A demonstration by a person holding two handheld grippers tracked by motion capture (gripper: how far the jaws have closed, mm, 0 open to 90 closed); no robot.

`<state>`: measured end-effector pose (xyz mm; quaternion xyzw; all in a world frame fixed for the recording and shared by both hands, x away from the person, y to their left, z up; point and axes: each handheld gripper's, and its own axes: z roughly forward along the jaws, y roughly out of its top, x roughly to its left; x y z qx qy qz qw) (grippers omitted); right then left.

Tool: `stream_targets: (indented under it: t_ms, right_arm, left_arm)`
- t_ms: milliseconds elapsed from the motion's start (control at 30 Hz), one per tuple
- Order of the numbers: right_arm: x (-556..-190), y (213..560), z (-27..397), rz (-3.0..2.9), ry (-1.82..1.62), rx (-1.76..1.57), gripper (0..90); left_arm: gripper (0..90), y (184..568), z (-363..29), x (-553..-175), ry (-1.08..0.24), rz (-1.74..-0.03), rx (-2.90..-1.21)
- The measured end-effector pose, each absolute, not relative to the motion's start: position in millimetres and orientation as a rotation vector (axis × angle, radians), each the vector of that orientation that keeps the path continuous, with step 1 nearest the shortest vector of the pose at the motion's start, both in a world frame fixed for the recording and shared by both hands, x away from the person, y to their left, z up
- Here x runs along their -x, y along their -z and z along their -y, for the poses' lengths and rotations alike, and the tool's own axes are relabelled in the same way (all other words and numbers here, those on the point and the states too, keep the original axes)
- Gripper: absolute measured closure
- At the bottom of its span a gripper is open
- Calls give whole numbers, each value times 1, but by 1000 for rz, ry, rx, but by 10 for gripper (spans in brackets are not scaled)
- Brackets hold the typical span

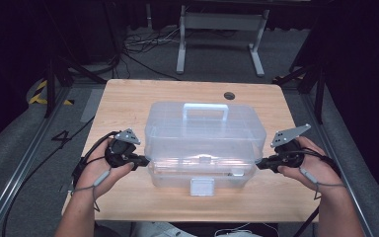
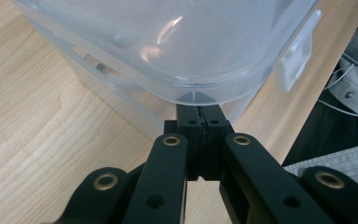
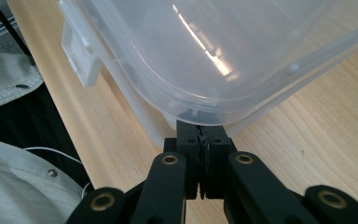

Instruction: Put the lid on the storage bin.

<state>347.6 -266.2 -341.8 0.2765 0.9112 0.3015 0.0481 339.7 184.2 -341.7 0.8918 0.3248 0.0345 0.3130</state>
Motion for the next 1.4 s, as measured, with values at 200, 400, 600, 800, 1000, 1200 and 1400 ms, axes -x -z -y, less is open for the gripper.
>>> stream_targets:
  t_ms: [200,400,600,800,1000,1200,1400]
  right_arm:
    - [-348,344,266,-2803,-891,-837,883]
    - [-349,347,264,-2831,-853,-840,880]
    - [-350,350,263,-2853,-835,-834,875]
    - [-350,353,262,-2876,-805,-829,875]
    - [-351,355,261,-2891,-778,-821,875]
    - [-352,358,261,-2903,-752,-822,874]
    - [-352,359,261,-2917,-735,-824,870]
  left_arm:
    - [898,344,-182,-340,-79,-851,-2391]
    - [897,347,-180,-340,-76,-849,-2420]
    - [897,349,-179,-341,-76,-838,-2449]
    - [897,352,-176,-341,-56,-842,-2479]
    - [895,354,-175,-341,-50,-832,-2503]
    - [894,356,-174,-341,-52,-818,-2540]
    - [894,356,-174,-340,-48,-824,-2553]
